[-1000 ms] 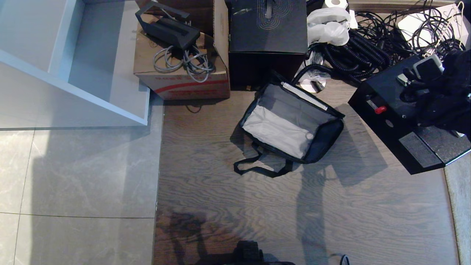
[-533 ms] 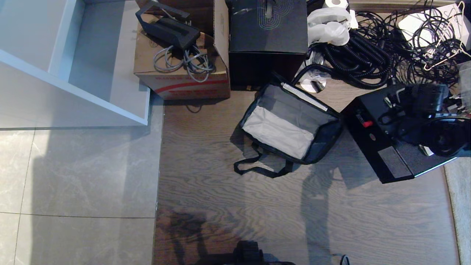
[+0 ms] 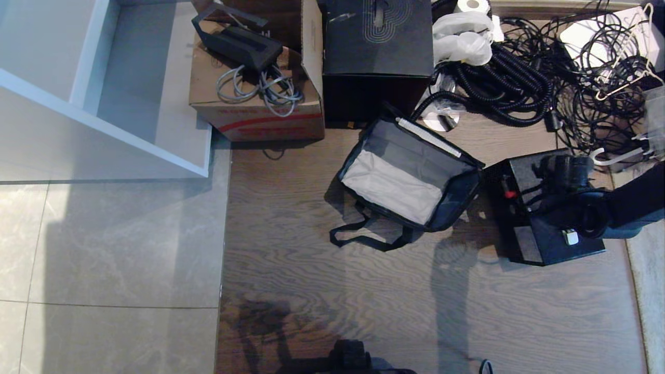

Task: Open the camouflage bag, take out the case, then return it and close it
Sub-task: Release the handle, then grip the handle again

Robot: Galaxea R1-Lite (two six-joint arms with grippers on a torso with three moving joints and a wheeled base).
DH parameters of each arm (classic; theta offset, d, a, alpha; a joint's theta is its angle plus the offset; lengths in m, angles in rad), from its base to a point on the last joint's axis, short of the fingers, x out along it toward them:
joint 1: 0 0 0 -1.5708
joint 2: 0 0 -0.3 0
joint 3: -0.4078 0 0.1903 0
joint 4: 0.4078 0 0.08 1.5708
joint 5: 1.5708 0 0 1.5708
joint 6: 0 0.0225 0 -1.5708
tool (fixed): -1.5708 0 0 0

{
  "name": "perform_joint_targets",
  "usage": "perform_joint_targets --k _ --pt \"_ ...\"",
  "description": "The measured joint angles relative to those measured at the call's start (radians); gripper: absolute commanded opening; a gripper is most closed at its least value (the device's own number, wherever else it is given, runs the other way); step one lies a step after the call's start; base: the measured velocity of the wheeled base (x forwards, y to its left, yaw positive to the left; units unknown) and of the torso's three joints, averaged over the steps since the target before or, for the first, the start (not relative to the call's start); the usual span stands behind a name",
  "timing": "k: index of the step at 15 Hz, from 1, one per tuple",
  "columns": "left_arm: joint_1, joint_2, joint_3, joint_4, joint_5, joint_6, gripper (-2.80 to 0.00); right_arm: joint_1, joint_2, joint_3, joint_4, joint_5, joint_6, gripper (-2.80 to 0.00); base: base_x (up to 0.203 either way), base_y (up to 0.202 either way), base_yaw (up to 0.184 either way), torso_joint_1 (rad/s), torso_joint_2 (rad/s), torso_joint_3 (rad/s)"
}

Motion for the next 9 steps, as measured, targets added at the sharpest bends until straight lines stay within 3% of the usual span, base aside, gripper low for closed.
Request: perform_joint_targets --k 3,5,8,9 --pt "-0.001 0.000 0.000 0.000 0.000 0.000 -2.80 0.043 0.026 0.128 0.005 0.057 0.034 0.00 0.000 0.000 0.000 0.000 0.00 0.000" --pt "0.001 0.000 0.000 0.001 0.000 0.000 -2.80 0.122 0.004 0.200 0.015 0.107 0.103 0.00 0.000 0.000 0.000 0.000 0.00 0.000" --pt "0.001 0.000 0.000 0.001 0.000 0.000 -2.80 0.201 -0.106 0.287 0.051 0.159 0.146 0.00 0.000 0.000 0.000 0.000 0.00 0.000" --pt "0.001 0.000 0.000 0.001 0.000 0.000 -2.80 0.220 -0.160 0.319 0.068 0.173 0.146 -0.15 0.000 0.000 0.000 0.000 0.00 0.000"
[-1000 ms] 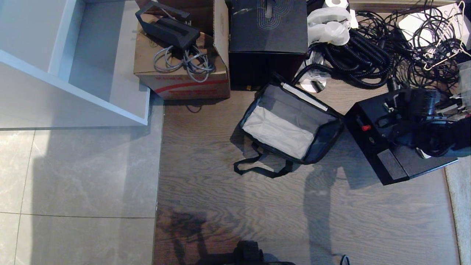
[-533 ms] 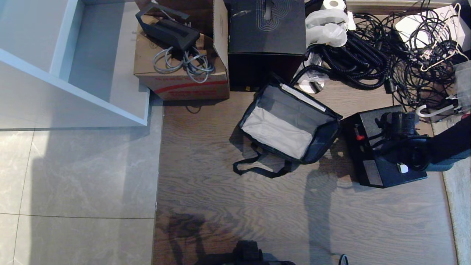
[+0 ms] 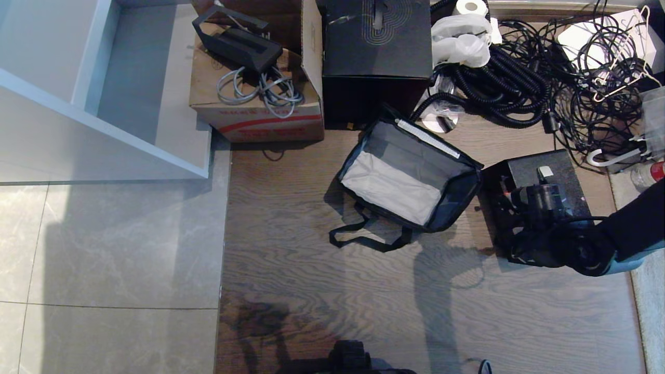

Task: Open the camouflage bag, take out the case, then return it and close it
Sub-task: Grip the handle again

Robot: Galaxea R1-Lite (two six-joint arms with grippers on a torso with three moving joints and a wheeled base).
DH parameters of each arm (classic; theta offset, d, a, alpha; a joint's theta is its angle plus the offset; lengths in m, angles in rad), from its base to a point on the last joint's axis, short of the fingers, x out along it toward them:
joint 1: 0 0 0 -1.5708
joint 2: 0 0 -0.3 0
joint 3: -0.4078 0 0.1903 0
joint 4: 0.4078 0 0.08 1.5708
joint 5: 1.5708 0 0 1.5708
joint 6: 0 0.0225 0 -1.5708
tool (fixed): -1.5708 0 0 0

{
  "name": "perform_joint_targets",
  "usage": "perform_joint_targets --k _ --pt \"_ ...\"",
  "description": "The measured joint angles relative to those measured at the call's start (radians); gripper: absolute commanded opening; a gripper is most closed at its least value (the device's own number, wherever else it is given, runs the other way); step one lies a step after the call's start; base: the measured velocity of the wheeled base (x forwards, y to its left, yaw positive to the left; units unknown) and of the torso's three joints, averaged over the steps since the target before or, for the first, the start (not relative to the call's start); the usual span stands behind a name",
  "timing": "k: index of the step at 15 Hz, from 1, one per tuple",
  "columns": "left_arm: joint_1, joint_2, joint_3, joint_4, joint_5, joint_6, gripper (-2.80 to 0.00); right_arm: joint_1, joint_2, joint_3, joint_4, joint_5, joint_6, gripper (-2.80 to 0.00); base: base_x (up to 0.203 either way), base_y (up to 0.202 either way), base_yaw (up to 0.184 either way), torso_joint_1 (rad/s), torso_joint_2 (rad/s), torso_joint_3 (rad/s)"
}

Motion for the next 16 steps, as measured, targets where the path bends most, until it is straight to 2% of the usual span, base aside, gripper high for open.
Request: perform_joint_targets --k 1,8,13,15,16 --pt "0.000 0.000 0.000 0.000 0.000 0.000 -2.80 0.012 -0.059 0.040 0.019 0.011 -0.001 -2.80 0.000 0.000 0.000 0.000 0.00 0.000" --pt "0.001 0.000 0.000 0.000 0.000 0.000 -2.80 0.023 -0.625 0.327 0.281 0.069 -0.023 -2.80 0.000 0.000 0.000 0.000 0.00 0.000" --pt "0.000 0.000 0.000 0.001 0.000 0.000 -2.80 0.008 -1.120 0.545 0.476 0.080 -0.011 -2.80 0.000 0.000 0.000 0.000 0.00 0.000" --pt "0.000 0.000 0.000 0.000 0.000 0.001 -2.80 -0.018 -1.309 0.672 0.483 0.129 0.018 -2.80 0.000 0.000 0.000 0.000 0.00 0.000" --pt "0.000 0.000 0.000 0.000 0.000 0.000 -2.80 -0.035 -1.396 0.731 0.451 0.191 0.033 -2.80 0.000 0.000 0.000 0.000 0.00 0.000"
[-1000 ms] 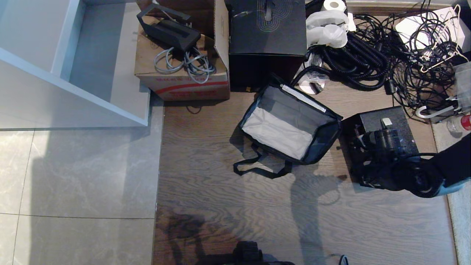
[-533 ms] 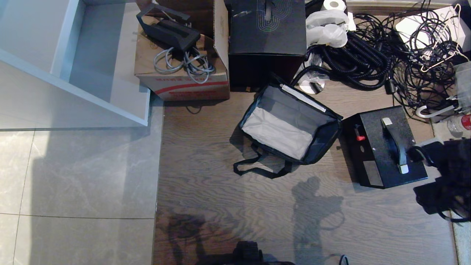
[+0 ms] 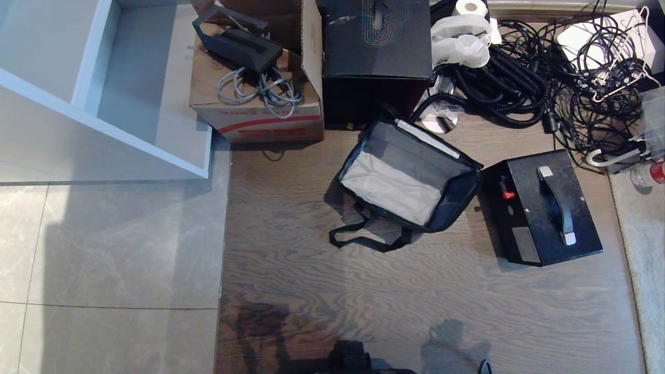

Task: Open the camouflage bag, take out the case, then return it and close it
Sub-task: Grip the handle again

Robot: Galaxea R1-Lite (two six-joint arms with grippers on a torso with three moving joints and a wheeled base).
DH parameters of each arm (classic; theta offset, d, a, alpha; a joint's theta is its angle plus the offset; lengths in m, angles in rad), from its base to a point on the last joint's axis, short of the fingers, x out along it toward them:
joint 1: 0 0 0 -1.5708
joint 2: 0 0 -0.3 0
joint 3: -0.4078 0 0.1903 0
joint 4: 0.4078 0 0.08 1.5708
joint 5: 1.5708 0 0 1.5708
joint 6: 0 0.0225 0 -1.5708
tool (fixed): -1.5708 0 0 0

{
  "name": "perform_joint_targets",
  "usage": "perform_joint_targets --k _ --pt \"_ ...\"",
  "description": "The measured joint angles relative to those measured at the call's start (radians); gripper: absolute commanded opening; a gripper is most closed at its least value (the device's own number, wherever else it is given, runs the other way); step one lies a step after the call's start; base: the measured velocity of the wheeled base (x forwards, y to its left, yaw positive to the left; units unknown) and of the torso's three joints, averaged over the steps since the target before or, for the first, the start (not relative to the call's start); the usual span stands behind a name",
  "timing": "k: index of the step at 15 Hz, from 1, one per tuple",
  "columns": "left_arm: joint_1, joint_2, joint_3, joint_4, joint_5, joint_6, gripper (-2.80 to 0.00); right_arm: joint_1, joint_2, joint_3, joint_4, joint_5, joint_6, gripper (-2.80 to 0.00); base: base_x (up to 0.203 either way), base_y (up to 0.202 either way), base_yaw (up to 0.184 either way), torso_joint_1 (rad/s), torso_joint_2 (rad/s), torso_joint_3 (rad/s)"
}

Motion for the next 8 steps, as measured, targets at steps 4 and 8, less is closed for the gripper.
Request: perform_joint_targets --k 4,8 --pt "0.000 0.000 0.000 0.000 0.000 0.000 -2.80 -0.051 -0.286 0.114 -0.128 0.450 0.096 -2.80 0.000 0.000 0.000 0.000 0.00 0.000" --pt "0.000 0.000 0.000 0.000 0.000 0.000 -2.80 -0.062 -0.442 0.122 -0.128 0.565 0.125 -2.80 0.000 0.000 0.000 0.000 0.00 0.000"
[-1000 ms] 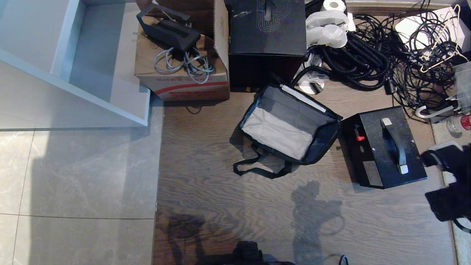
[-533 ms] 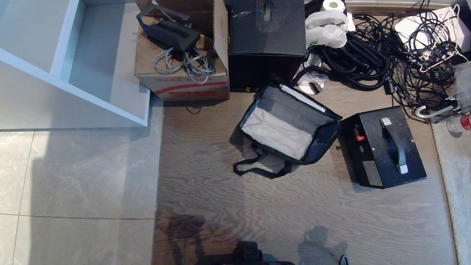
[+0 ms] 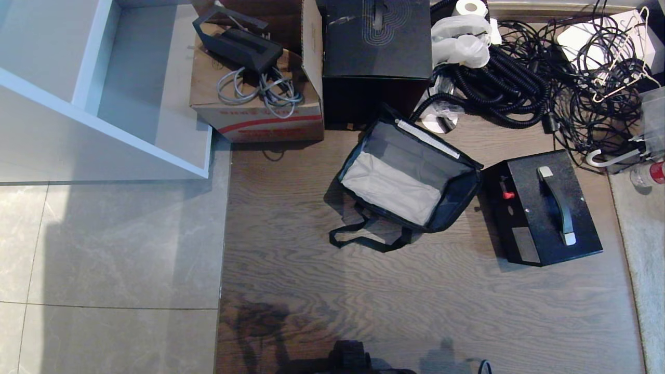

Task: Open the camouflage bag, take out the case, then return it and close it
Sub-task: Grip the handle again

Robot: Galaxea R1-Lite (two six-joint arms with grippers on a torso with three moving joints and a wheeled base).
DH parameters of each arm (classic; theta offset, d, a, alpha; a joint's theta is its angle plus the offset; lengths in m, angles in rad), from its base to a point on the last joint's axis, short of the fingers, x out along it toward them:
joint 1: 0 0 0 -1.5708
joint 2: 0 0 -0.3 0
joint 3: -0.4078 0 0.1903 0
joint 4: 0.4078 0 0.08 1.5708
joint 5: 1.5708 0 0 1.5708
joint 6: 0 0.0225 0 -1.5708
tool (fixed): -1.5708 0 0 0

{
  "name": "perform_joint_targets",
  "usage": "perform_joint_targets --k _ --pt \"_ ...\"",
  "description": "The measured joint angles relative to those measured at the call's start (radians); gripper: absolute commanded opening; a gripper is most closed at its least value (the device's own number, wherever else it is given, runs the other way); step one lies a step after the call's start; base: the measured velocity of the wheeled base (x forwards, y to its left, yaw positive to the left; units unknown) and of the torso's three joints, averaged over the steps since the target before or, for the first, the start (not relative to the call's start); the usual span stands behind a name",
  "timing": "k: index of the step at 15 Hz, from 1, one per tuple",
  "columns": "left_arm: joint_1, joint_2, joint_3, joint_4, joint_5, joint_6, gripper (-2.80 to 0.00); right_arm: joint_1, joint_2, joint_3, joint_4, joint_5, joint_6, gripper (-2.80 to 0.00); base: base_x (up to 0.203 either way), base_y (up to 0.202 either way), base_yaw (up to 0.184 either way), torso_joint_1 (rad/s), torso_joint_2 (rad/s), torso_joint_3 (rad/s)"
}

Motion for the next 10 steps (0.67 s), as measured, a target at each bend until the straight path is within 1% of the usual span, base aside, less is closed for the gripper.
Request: perform_joint_targets --k 2,5,8,10 --pt "-0.001 0.000 0.000 0.000 0.000 0.001 -2.80 -0.001 -0.078 0.000 0.005 0.000 0.009 -2.80 0.000 0.000 0.000 0.000 0.00 0.000" --pt "0.000 0.000 0.000 0.000 0.000 0.000 -2.80 -0.002 -0.142 0.001 0.041 -0.009 0.073 -2.80 0.000 0.000 0.000 0.000 0.00 0.000" --pt "-0.001 0.000 0.000 0.000 0.000 0.000 -2.80 -0.001 -0.161 0.001 0.052 -0.009 0.064 -2.80 0.000 0.000 0.000 0.000 0.00 0.000" --pt "-0.001 0.000 0.000 0.000 0.000 0.000 -2.80 -0.001 -0.165 0.001 0.050 -0.010 0.077 -2.80 0.000 0.000 0.000 0.000 0.00 0.000"
